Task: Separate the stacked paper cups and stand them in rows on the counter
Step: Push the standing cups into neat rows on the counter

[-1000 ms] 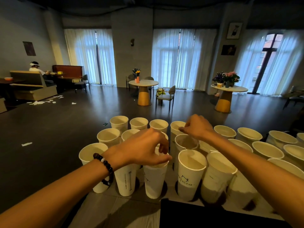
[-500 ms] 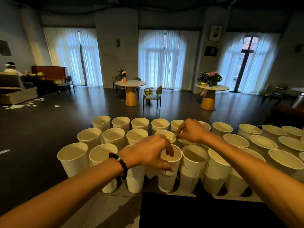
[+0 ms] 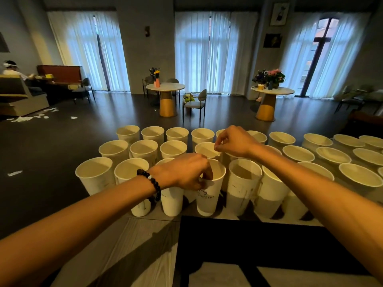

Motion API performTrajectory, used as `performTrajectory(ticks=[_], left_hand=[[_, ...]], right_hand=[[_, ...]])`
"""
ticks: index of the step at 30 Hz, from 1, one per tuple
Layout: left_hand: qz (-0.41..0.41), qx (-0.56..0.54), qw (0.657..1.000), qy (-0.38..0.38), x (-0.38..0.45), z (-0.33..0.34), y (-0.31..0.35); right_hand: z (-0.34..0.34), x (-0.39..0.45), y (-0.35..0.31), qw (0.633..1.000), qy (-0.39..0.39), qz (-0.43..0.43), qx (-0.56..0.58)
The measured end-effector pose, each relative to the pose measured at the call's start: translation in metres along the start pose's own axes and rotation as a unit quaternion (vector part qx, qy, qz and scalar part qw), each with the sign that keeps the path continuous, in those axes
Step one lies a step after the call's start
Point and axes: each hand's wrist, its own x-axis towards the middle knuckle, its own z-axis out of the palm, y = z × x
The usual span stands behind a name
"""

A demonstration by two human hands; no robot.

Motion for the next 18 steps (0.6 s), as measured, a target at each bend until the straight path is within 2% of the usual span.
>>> performTrajectory(ticks=[7,14,18], left_hand=[[-0.004,0.002,1.000,-0.001,-0.007,0.001,-0.002],[-0.011,-0.017,1.000,0.010,-0.008,0.002,-0.006],[-0.014,-0.020,1.000,0.018,-0.008,0.003,-0.008]], right_hand=[[0.004,0.001,0.006,1.000,-0.001,0.000,-0.030],[0.010,0.002,0.005,0.992,-0.073,-0.022,-0.097],[0.018,0.005,0.004,0.991,-0.081,-0.030,-0.101]])
